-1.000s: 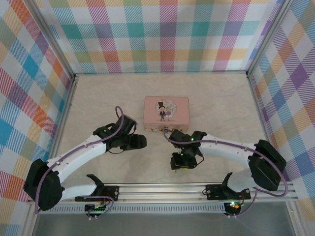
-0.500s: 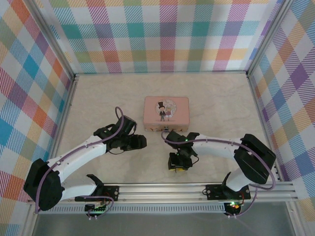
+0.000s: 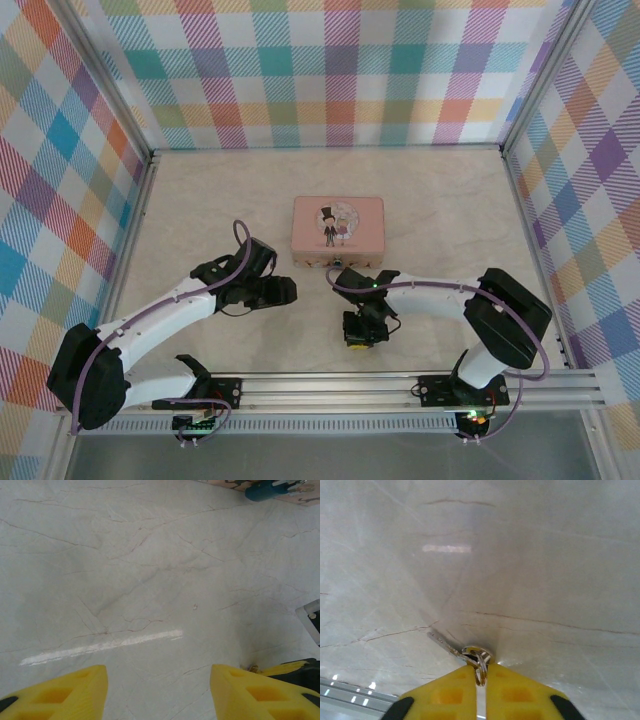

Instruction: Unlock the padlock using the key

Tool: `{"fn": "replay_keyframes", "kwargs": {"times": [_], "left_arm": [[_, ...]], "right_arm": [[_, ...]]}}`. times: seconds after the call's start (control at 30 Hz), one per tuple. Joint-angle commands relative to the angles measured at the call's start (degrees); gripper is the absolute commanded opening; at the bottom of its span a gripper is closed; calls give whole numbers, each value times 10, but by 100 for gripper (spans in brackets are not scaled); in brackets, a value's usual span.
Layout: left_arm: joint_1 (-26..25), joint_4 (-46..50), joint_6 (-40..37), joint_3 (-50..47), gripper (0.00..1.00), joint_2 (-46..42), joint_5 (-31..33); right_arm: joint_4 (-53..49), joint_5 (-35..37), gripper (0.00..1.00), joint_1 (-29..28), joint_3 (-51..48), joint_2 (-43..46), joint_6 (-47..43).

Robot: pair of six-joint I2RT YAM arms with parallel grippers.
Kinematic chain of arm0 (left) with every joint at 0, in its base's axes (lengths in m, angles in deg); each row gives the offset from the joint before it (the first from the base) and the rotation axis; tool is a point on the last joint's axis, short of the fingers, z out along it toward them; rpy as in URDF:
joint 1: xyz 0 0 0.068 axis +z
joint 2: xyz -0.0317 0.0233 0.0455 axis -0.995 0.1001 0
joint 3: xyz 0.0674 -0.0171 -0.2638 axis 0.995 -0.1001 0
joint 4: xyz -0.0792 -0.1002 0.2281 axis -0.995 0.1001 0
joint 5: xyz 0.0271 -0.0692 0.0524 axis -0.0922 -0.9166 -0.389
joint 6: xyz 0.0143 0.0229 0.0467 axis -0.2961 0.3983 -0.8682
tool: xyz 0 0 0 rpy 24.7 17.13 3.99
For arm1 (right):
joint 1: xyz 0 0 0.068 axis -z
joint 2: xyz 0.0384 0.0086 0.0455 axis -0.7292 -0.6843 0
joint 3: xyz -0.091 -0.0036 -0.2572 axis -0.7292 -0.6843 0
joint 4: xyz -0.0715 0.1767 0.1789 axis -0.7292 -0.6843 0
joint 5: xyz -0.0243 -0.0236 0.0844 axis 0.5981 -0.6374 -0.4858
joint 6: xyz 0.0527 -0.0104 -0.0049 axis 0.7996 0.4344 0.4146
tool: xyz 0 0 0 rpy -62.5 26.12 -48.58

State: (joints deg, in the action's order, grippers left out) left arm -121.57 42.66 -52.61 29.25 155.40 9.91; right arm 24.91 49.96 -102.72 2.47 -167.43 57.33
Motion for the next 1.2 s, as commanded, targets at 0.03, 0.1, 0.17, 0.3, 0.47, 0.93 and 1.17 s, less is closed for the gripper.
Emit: {"fn": "replay_keyframes", "kwargs": {"times": [0.03,0.1,0.17,0.3,0.47,0.93,1.17], "left_arm": [[-6,-12,13,-11,56,-13,-10],[-6,-15,14,-13,56,-15,-11],[-6,-16,17,-14,56,-17,-11],[-6,-16,18,-17,55,-22,-9],[-6,-20,23,-13,56,-31,-5],[-6,-112,23,52,58,-22,-45],[4,-220,0,101,67,-30,-114]], "right_arm": [[20,24,3,-3,-15,-15,8],[20,29,2,-2,-13,-7,8],[18,37,0,-1,-11,5,6],[24,47,0,10,-14,43,1],[8,72,0,26,-3,109,-25],[-47,98,0,89,99,242,-137],[-94,40,0,143,214,256,-204]]}}
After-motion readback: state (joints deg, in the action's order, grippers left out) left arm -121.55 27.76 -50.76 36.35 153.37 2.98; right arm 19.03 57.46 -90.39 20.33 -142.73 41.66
